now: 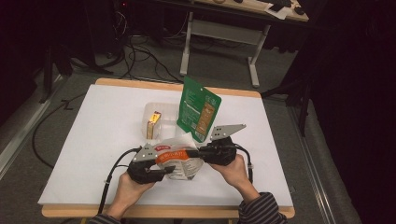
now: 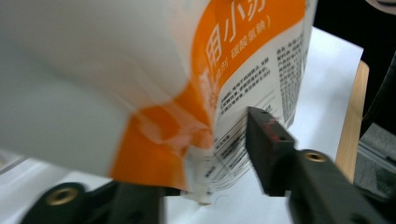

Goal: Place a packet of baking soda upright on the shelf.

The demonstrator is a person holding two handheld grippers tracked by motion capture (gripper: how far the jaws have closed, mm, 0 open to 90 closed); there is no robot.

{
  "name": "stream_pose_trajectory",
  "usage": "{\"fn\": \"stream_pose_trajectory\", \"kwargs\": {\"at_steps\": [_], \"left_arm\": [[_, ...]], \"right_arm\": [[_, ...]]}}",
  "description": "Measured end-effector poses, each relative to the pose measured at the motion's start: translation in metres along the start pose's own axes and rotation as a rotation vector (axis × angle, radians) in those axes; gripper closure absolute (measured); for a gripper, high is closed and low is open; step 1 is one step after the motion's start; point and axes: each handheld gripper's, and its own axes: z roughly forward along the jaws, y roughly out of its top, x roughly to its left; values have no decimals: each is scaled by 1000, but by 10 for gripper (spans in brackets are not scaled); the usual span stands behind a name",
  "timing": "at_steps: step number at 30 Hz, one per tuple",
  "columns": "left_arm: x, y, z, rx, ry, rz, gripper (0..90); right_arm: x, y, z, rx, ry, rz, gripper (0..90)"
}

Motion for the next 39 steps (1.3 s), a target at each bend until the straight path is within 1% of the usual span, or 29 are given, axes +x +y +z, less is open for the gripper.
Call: {"fn": "stream_pose_trajectory", "kwargs": {"at_steps": [2, 4, 7, 10, 13, 15, 17, 19, 21, 23, 24, 26, 29, 31, 34, 36, 37, 39], "left_arm": [[-2, 1, -1, 9, -2, 24, 756], [-6, 3, -1, 20, -4, 50, 829], [-13, 8, -2, 43, 0, 88, 862], [-17, 13, -4, 72, 0, 105, 879], [-19, 16, -5, 87, 5, 94, 887], [-19, 18, -6, 91, 7, 68, 890], [-19, 20, -7, 96, 14, 54, 891], [-20, 22, -9, 99, 25, 48, 893], [-20, 23, -12, 100, 33, 38, 895], [-18, 25, -15, 90, 29, 19, 895], [-17, 26, -17, 82, 30, 9, 895], [-16, 29, -22, 74, 42, -1, 895], [-14, 33, -27, 68, 72, -12, 895], [-13, 35, -30, 62, 93, -26, 894], [-11, 38, -33, 58, 123, -41, 894], [-10, 39, -35, 48, 133, -58, 894], [-10, 40, -36, 46, 137, -62, 894], [-9, 41, -36, 39, 137, -70, 894]], "right_arm": [[-1, -1, 1, -7, -1, 1, 900], [-3, -1, 2, -17, 1, 4, 900], [-7, -2, 1, -28, 5, 16, 900], [-10, -3, -1, -34, 14, 16, 900], [-14, -7, -3, -34, 27, 27, 897], [-16, -9, -4, -38, 28, 32, 886], [-17, -10, -5, -38, 27, 40, 867], [-19, -11, -6, -38, 27, 45, 831], [-21, -11, -7, -42, 15, 56, 770], [-22, -12, -8, -30, -9, 61, 698], [-22, -13, -8, -25, -24, 57, 656], [-23, -16, -10, -9, -59, 63, 592], [-24, -24, -16, -16, -112, 67, 543], [-27, -33, -21, -8, -161, 84, 517], [-33, -49, -27, 23, -267, 129, 495], [-39, -61, -30, 35, -322, 163, 480], [-42, -67, -32, 40, -341, 182, 472], [-48, -80, -34, 53, -355, 218, 471]]}}
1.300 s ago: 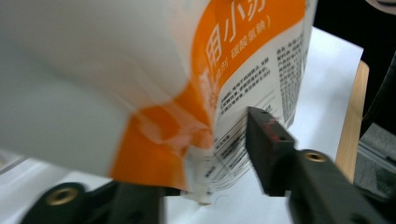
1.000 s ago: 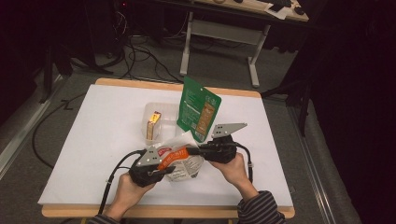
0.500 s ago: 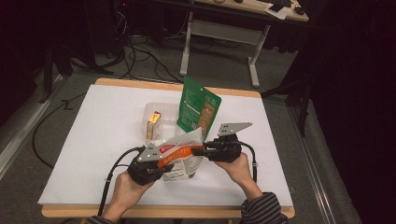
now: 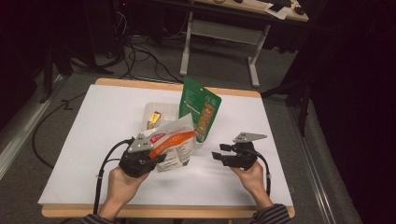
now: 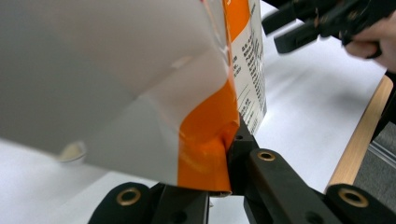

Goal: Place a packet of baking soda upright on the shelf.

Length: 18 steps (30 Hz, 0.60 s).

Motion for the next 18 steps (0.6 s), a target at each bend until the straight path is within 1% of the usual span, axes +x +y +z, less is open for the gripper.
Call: {"fn": "stream_pose_trajectory", "kwargs": {"at_steps": [1, 2, 3, 4, 6, 10, 13, 14, 16, 18], "left_arm": [[0, 1, 0, -2, -1, -4, 893], [1, 1, 0, -1, 0, -2, 894], [1, 2, 0, -4, 4, -9, 894], [1, 3, 0, -5, 7, -11, 894], [3, 4, 0, -6, 13, -16, 893], [6, 7, -2, -23, 33, -42, 894], [9, 10, -4, -30, 51, -65, 894], [10, 11, -4, -31, 56, -69, 893], [11, 13, -5, -36, 64, -87, 893], [13, 15, -4, -36, 77, -100, 893]], "right_arm": [[-4, -6, 2, 6, -9, 6, 473], [-7, -11, 3, 23, -31, 15, 478], [-9, -17, 5, 30, -60, 24, 486], [-12, -21, 6, 46, -99, 29, 486], [-18, -29, 7, 63, -163, 28, 478], [-32, -41, 6, 60, -274, 75, 444], [-44, -46, 4, 49, -360, 122, 418], [-50, -48, 4, 52, -403, 141, 407], [-55, -51, 6, 61, -438, 157, 396], [-60, -54, 9, 79, -466, 176, 361]]}}
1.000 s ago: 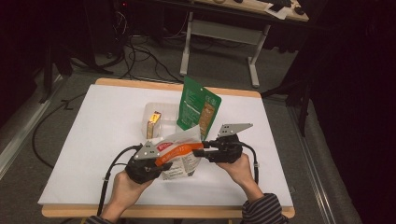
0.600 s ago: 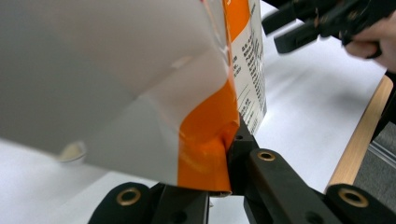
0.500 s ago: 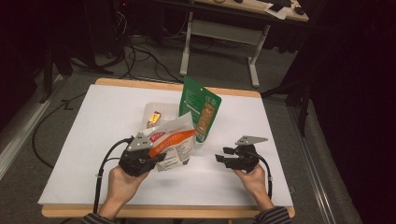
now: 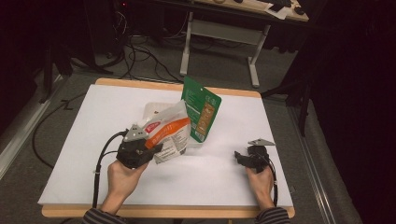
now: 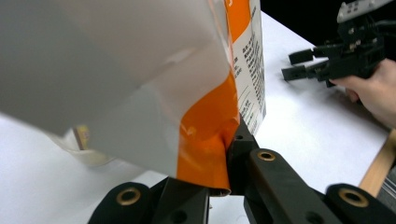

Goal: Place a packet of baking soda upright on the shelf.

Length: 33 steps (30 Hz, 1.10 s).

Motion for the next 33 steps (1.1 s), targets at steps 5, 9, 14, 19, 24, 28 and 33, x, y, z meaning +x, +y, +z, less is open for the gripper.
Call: {"fn": "stream_pose_trajectory", "kwargs": {"at_steps": [5, 9, 14, 19, 24, 28, 33], "left_arm": [[3, 8, 3, -5, 37, -28, 892], [7, 17, 7, -5, 84, -34, 892], [13, 25, 14, -3, 131, -59, 892], [17, 29, 21, 1, 159, -77, 892], [17, 35, 28, 0, 192, -94, 893], [17, 40, 33, 1, 231, -105, 894], [19, 42, 37, -3, 275, -120, 896]], "right_arm": [[-2, -6, 1, -45, 1, 10, 347], [-1, -7, 2, -56, -1, 9, 345], [-1, -8, 1, -59, -6, 9, 345], [0, -8, 1, -61, -11, 6, 344], [0, -8, 1, -63, -15, 6, 342], [1, -8, 1, -63, -19, 0, 341], [2, -8, 1, -64, -22, -1, 341]]}}
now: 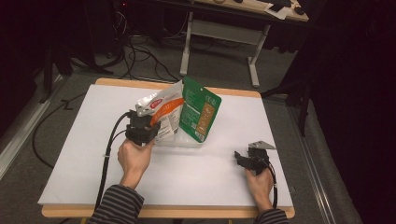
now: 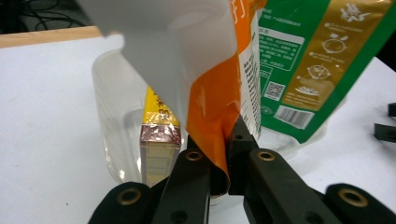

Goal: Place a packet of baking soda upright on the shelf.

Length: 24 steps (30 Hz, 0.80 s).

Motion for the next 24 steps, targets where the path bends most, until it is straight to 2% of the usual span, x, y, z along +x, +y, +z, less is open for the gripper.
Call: {"fn": "stream_pose_trajectory", "kwargs": {"at_steps": [7, 10, 16, 21, 24], "left_arm": [[-5, 0, 10, 16, 65, 11, 896], [-8, 2, 13, 13, 77, 12, 895], [-13, 6, 17, 26, 63, 23, 891], [-12, 6, 16, 30, 46, 42, 881], [-11, 6, 14, 27, 58, 47, 889]], "right_arm": [[1, 0, 0, -1, -5, -4, 341], [1, 0, 0, -2, -7, -9, 342], [1, 0, 0, -4, -9, -12, 342], [1, 0, 0, -2, -7, -9, 342], [1, 0, 0, -2, -6, -5, 342]]}}
